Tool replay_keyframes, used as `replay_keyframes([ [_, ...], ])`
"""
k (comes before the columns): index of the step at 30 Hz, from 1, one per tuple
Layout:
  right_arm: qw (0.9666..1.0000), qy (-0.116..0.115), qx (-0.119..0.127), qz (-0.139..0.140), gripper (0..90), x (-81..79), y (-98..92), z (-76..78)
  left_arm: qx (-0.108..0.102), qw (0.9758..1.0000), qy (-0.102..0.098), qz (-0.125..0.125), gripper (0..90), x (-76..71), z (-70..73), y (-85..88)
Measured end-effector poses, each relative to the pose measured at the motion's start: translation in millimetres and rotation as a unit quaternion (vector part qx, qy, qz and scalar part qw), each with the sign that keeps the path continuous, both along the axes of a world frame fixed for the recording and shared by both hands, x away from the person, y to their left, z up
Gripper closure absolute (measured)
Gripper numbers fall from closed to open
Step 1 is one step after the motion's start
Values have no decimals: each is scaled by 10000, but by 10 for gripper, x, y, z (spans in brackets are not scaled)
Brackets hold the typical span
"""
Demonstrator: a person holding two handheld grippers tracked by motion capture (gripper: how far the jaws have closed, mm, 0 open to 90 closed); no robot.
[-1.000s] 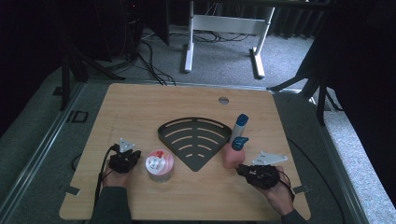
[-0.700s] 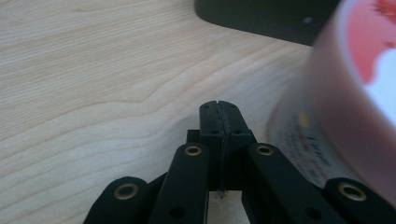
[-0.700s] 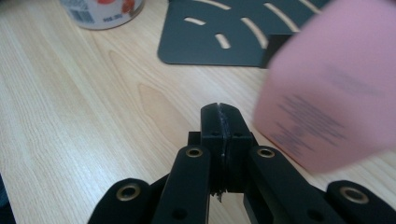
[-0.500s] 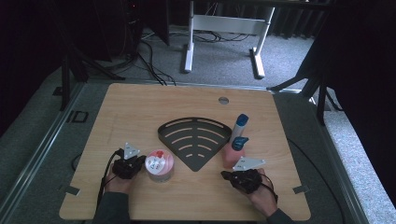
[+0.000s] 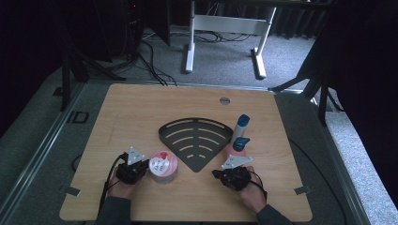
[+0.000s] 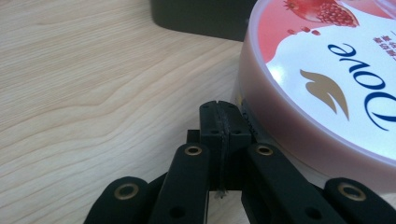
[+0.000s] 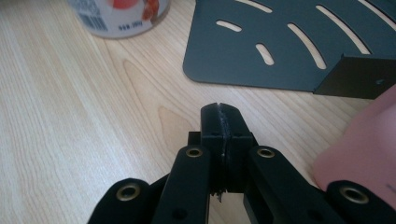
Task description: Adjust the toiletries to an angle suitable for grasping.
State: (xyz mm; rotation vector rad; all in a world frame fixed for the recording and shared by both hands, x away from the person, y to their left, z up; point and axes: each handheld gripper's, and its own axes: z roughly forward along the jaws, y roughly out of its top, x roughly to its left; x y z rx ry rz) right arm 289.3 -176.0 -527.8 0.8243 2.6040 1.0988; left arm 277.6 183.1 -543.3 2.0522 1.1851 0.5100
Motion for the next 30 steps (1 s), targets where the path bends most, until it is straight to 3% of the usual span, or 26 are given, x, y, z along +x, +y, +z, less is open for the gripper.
replay_keyframes([
  [11,9998,57,-12,-201,892,119,-24,-81,40,9994,-21,-354,898,-15,-2,-196],
  [16,9993,3,-155,-346,900,142,-81,-72,69,9988,-13,-490,898,-26,-11,-264],
  [24,9977,-159,-403,-524,900,42,-291,-22,91,9984,8,-552,898,-29,-21,-300],
  [30,9968,-201,-323,-709,900,131,-429,10,112,9983,23,-577,898,-24,-32,-319],
])
